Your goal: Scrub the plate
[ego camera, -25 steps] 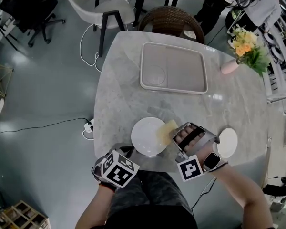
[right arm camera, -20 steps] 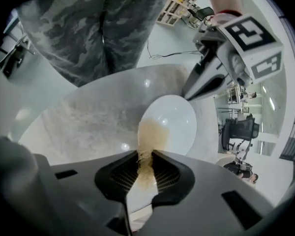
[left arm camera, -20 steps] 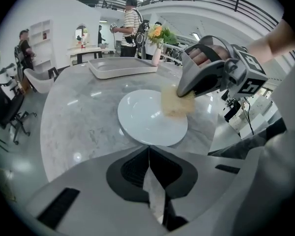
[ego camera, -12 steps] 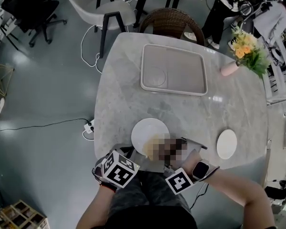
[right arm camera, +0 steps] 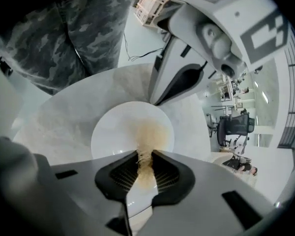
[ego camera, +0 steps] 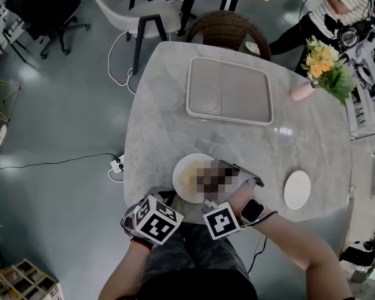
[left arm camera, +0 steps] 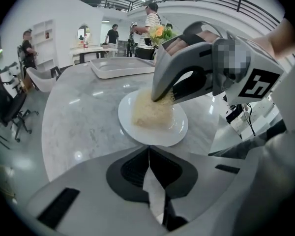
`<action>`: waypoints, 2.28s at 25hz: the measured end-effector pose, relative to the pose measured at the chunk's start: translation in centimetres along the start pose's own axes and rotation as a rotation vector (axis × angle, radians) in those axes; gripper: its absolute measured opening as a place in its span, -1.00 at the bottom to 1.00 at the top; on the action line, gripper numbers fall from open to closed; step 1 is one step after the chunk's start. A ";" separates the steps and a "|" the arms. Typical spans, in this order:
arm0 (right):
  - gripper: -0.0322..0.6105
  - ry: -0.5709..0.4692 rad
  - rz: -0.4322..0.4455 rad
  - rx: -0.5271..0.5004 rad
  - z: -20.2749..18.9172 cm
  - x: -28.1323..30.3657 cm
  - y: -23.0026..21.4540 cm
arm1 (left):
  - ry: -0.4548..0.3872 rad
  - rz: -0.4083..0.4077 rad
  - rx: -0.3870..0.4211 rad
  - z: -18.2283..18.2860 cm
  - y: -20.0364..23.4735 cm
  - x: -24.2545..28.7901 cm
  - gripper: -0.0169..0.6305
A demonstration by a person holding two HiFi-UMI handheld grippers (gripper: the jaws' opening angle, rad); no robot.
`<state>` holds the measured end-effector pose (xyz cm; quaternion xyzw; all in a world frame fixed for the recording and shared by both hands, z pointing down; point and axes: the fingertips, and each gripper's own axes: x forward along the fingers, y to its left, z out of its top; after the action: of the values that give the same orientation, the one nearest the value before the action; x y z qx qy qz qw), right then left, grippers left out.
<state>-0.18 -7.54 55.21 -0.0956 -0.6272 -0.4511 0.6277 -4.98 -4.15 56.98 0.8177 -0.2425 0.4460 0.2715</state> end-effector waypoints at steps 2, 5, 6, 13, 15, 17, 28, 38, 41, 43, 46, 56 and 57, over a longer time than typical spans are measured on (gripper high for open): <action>-0.68 0.013 0.011 0.034 -0.7 0.0 0.4 | -0.001 0.000 0.000 0.0 -0.1 0.0 -0.90; -0.68 0.026 0.032 0.049 -1.5 -0.5 1.4 | 0.000 -0.001 0.000 0.1 -0.3 -0.1 -0.90; -0.68 0.028 0.040 0.051 -1.6 -0.7 1.8 | 0.001 -0.001 -0.001 0.1 -0.3 -0.1 -0.90; -0.68 0.006 0.093 0.045 -0.8 -2.3 4.9 | 0.003 0.002 -0.001 0.2 -0.3 -0.1 -0.90; -0.68 -0.010 0.107 0.050 -0.1 -2.8 5.5 | 0.003 0.002 -0.003 0.2 -0.4 -0.1 -0.90; -0.68 -0.030 0.114 0.063 0.9 -3.1 5.9 | 0.002 0.002 -0.005 0.2 -0.4 -0.1 -0.90; -0.68 -0.090 0.047 0.064 3.3 -2.4 3.4 | 0.004 0.017 -0.016 0.1 -0.6 0.0 -0.90; -0.68 -0.093 -0.044 0.106 2.7 -0.6 -0.1 | 0.000 0.021 -0.033 0.1 -0.7 0.3 -0.90; -0.68 -0.081 -0.076 0.155 2.1 -0.1 -1.0 | 0.001 0.021 -0.032 0.0 -0.7 0.4 -0.90; -0.68 -0.070 -0.091 0.187 1.5 0.3 -1.6 | 0.002 0.021 -0.033 -0.1 -0.8 0.4 -0.90; -0.68 -0.072 -0.104 0.245 0.7 0.5 -2.1 | 0.004 0.019 -0.035 -0.1 -0.8 0.3 -0.90; -0.68 -0.052 -0.059 0.337 -2.2 -0.4 0.3 | 0.006 0.009 -0.038 0.2 -0.8 0.1 -0.90; -0.68 -0.052 -0.047 0.335 -2.2 -0.6 0.8 | 0.006 0.008 -0.037 0.2 -0.8 0.1 -0.90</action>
<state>2.08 -8.32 54.62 0.0135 -0.7117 -0.3522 0.6076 -4.25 -3.69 56.79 0.8101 -0.2531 0.4450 0.2856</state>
